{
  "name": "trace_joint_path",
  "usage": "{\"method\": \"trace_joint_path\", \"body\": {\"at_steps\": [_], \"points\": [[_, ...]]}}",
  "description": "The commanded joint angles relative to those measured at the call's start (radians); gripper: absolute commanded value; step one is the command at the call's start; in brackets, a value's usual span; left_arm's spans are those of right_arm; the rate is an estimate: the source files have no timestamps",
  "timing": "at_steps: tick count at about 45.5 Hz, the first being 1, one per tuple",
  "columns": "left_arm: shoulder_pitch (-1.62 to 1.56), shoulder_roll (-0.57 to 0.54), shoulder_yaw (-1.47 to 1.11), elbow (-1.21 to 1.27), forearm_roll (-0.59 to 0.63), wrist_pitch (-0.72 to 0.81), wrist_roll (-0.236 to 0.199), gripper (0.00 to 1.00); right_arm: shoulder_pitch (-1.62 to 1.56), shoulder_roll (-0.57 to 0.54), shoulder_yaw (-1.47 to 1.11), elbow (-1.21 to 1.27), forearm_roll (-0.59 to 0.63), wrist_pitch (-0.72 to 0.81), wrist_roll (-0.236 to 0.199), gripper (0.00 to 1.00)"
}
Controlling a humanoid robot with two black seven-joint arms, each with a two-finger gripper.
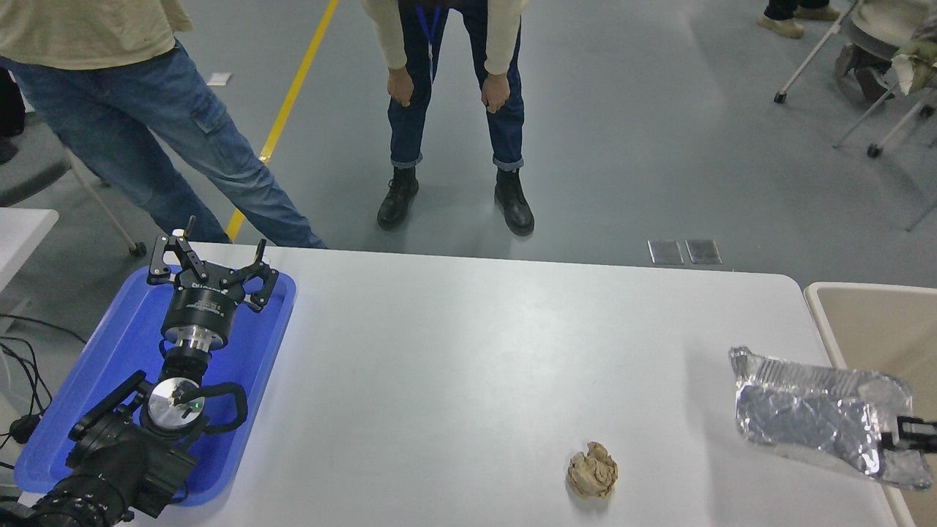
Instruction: Pick up foil plate and place in dustbin
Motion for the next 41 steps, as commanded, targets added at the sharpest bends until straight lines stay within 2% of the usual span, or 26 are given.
{"method": "trace_joint_path", "body": {"at_steps": [1, 15, 27, 33, 41], "points": [[0.0, 0.0, 0.001, 0.0, 0.001, -0.004, 0.003, 1.0, 0.205, -0.082, -0.052, 0.094, -0.007, 0.143, 0.001, 0.0], [0.0, 0.0, 0.001, 0.0, 0.001, -0.004, 0.005, 1.0, 0.566, -0.077, -0.313, 0.137, -0.005, 0.251, -0.001, 0.0], [0.0, 0.002, 0.001, 0.0, 0.001, -0.004, 0.005, 1.0, 0.925, 0.042, -0.652, 0.161, 0.032, 0.3, -0.001, 0.0], [0.0, 0.002, 0.001, 0.0, 0.001, -0.004, 0.005, 1.0, 1.029, 0.079, -0.68, 0.184, 0.036, 0.384, -0.001, 0.0], [0.0, 0.0, 0.001, 0.0, 0.001, -0.004, 0.003, 1.0, 1.104, 0.163, -0.689, 0.252, 0.056, 0.398, -0.002, 0.0]]}}
